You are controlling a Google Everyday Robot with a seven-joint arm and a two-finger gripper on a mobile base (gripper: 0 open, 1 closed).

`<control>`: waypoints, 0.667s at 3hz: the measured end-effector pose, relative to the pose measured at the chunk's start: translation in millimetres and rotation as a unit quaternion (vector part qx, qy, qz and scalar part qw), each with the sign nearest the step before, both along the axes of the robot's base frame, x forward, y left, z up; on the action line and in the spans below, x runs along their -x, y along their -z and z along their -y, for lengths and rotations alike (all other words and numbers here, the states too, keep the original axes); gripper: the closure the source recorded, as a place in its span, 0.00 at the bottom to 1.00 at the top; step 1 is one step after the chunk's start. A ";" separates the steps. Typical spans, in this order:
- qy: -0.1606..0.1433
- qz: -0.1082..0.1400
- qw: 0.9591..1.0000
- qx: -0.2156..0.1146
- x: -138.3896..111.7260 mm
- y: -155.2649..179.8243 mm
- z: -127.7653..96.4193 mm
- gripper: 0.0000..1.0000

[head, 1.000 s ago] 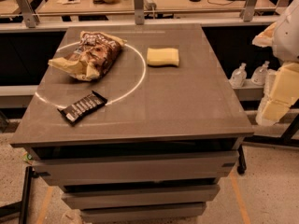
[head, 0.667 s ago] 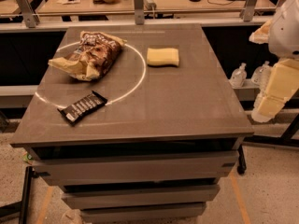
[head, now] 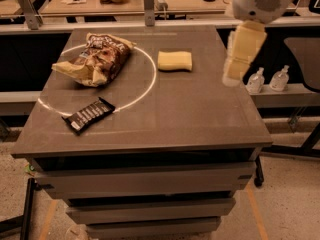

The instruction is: Move sponge near brown chip bag

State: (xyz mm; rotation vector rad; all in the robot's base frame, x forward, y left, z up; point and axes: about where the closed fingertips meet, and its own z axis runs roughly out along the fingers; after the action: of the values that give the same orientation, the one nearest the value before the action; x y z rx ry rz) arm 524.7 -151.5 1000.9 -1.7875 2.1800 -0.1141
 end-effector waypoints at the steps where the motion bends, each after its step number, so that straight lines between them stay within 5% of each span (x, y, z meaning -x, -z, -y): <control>1: -0.008 -0.007 0.999 -0.034 -54.9 2.3 -23.3 0.00; 2: -0.021 -0.023 0.994 -0.109 -100.7 17.4 -40.9 0.00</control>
Offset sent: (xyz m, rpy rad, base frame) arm 0.1536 0.0474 -0.0007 0.4743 0.1146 0.0846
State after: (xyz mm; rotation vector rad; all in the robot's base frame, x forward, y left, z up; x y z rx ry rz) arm 625.4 -110.6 983.5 -1.7262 2.0931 0.1707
